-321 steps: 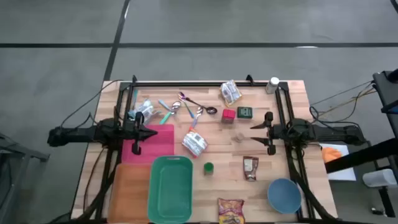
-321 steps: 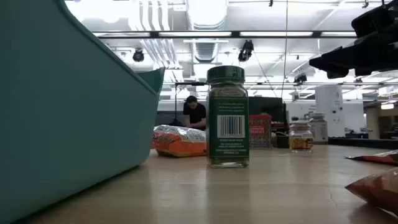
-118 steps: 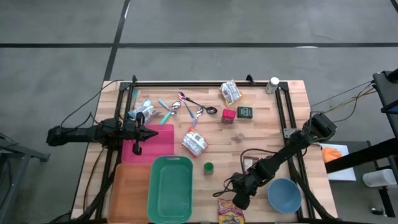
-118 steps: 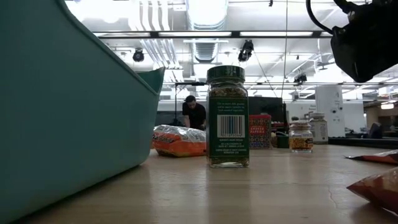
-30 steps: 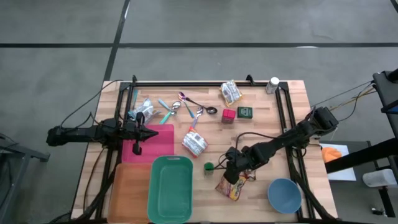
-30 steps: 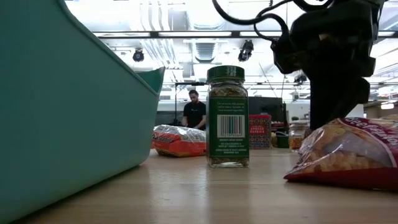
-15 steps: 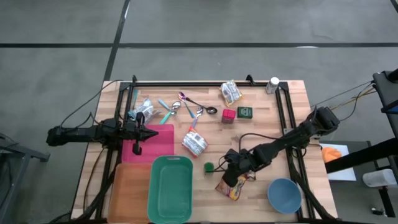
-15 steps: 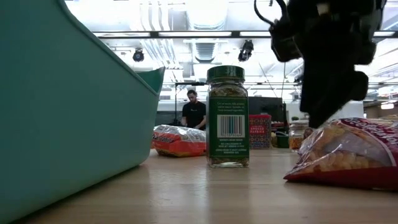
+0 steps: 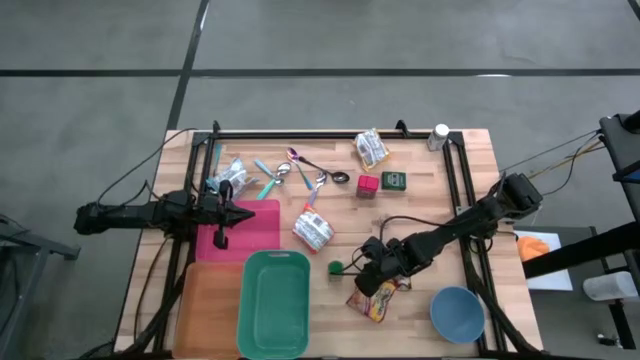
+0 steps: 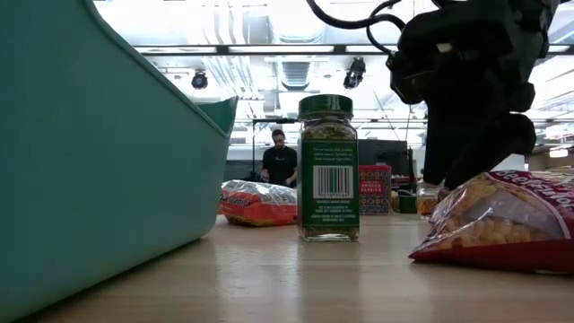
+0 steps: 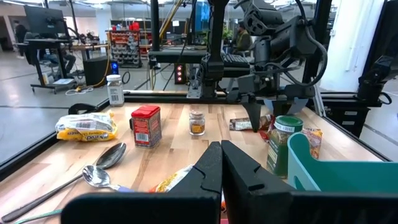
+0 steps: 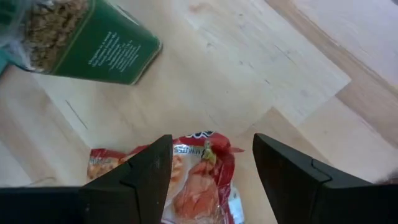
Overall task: Pick & Place Food Item
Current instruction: Put the red noodle pack into the green bin
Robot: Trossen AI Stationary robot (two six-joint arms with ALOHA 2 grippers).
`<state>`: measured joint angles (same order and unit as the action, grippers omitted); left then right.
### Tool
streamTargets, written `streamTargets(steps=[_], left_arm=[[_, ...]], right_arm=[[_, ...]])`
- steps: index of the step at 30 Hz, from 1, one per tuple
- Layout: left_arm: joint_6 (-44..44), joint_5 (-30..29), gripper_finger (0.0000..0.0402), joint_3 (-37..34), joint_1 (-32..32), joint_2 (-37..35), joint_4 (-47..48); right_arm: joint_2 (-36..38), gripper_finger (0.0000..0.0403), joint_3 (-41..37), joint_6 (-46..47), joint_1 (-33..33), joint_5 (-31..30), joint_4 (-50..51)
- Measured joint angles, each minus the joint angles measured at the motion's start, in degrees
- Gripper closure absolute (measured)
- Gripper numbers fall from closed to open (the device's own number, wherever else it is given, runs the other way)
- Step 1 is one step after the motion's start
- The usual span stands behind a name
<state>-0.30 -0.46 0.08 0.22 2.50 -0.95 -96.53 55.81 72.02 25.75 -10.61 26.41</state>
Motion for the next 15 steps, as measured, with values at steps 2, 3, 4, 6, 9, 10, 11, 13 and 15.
streamTargets(steps=[2,3,4,6,9,10,11,13,15], left_arm=[[0.00,0.01,0.0401,0.00,-0.02,0.00,0.01],[0.00,0.00,0.0401,0.00,-0.01,0.00,0.00],[0.00,0.00,0.0401,0.00,0.00,0.00,0.00],[0.00,-0.01,0.0401,0.00,0.00,0.00,0.00],[0.00,-0.01,0.0401,0.00,-0.02,0.00,0.02],[0.00,0.01,0.0401,0.00,-0.01,0.00,0.00],[0.00,0.00,0.0401,0.00,0.00,0.00,0.01],[0.00,0.00,0.0401,0.00,0.00,0.00,0.01],[0.00,0.00,0.0401,0.00,0.01,0.00,0.00]], right_arm=[[-0.47,0.0183,0.00,0.03,0.02,0.05,-0.56],[-0.87,0.0183,0.00,0.03,0.17,0.15,-0.60],[-1.34,0.0183,0.00,0.04,0.22,0.36,-0.80],[-2.28,0.0183,0.00,0.53,0.45,1.48,-1.39],[-3.51,0.0183,0.07,1.31,0.78,1.86,-1.46],[-3.58,0.0183,0.07,1.39,0.83,1.86,-1.42],[-3.58,0.0183,0.07,1.50,0.88,1.86,-1.51],[-3.61,0.0183,0.11,1.51,0.91,1.89,-1.70],[-3.61,0.0185,0.11,1.52,1.00,1.96,-1.54]])
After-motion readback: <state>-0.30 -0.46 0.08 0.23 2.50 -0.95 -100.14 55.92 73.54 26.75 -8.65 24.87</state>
